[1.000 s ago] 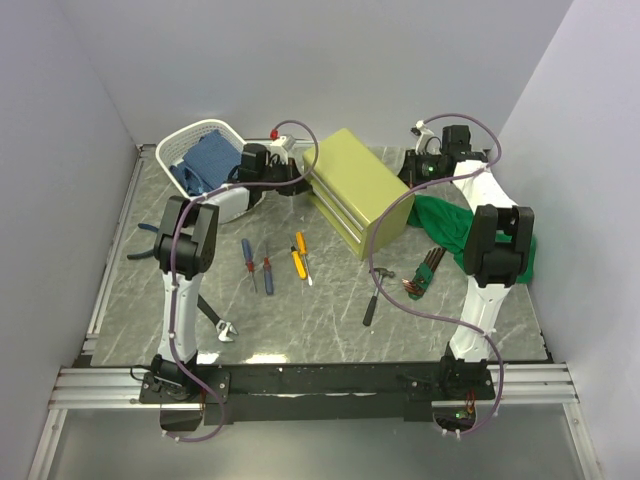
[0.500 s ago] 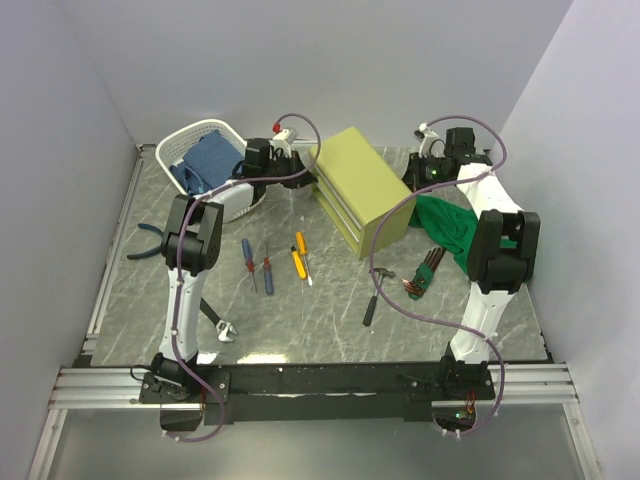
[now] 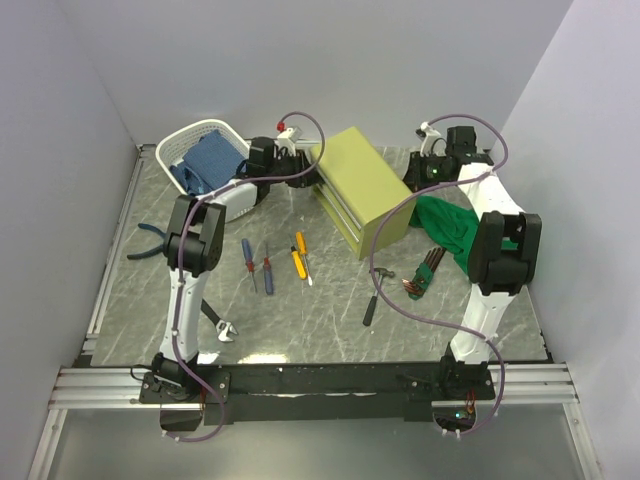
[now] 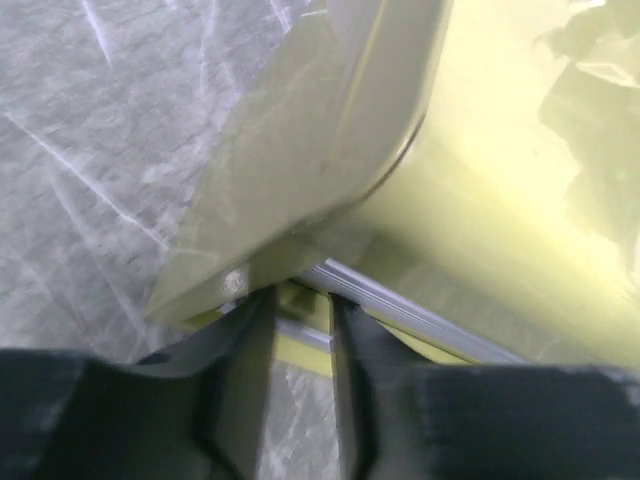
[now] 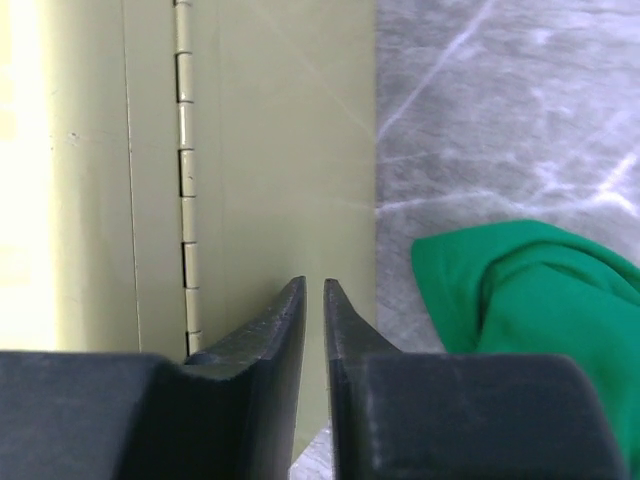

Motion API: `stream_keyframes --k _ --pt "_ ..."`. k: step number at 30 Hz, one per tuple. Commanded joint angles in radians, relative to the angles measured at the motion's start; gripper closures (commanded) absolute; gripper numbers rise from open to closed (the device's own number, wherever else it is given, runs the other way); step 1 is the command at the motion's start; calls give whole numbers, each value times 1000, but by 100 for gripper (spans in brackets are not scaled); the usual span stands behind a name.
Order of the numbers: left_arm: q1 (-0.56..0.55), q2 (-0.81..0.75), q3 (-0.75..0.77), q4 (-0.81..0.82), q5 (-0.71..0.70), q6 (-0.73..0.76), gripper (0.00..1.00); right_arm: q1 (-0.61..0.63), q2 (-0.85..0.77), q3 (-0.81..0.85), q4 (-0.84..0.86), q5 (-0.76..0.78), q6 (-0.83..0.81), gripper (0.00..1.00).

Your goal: Sort the tools into containers

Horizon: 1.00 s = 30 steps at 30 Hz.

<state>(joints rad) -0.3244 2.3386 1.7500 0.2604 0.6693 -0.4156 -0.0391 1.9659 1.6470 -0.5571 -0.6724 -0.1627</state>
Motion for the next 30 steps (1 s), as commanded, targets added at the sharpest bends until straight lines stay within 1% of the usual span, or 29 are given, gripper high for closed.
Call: stream_keyframes --k 1,3,5,7,8,10,12,13,14,16,17,18,19,20,22,23,24,26,28,30 --pt "24 -128 -52 -48 -69 -69 58 -5 -131 36 20 103 25 71" --pt "48 -208 -111 -64 -73 -115 54 -10 -160 50 43 166 32 65" --pt "73 -287 -177 -82 -68 -133 52 -15 -177 80 49 194 23 63" --pt "87 -333 -246 -92 -50 -164 51 -13 -186 106 63 221 22 61" --pt "99 -372 -268 -96 -42 -175 51 -13 -194 115 66 220 22 59" --pt "107 -410 -309 -118 -27 -176 50 -13 -194 138 59 198 22 58" --pt "116 -464 -384 -118 -23 -201 50 -12 -199 169 57 186 22 58" --pt "117 -484 -459 -99 -27 -227 50 -10 -202 175 56 168 23 58" --pt "126 -514 -499 -34 -27 -311 50 -7 -203 195 49 157 14 57" --pt "142 -542 -584 72 -25 -418 50 17 -199 217 28 149 -7 57" --pt "153 -562 -669 133 -30 -522 50 27 -193 241 -7 146 -49 57" --pt "157 -565 -705 268 -33 -564 50 34 -191 252 -29 140 -70 57" --pt "160 -562 -728 310 -34 -598 51 42 -188 261 -47 136 -86 57" --pt "163 -546 -753 347 -34 -651 51 77 -180 283 -85 120 -104 57" --pt "165 -521 -777 472 -25 -704 51 91 -173 304 -105 114 -97 57" --pt "163 -490 -782 526 -13 -756 51 97 -164 313 -107 112 -57 57" --pt "162 -473 -784 615 -10 -782 52 99 -154 323 -109 105 -34 57" --pt "150 -441 -784 657 -23 -819 52 100 -121 362 -121 90 35 57" --pt "139 -420 -776 723 -39 -834 51 110 -101 381 -124 77 72 57" --pt "119 -378 -761 750 -33 -876 50 131 -87 373 -118 76 98 57"
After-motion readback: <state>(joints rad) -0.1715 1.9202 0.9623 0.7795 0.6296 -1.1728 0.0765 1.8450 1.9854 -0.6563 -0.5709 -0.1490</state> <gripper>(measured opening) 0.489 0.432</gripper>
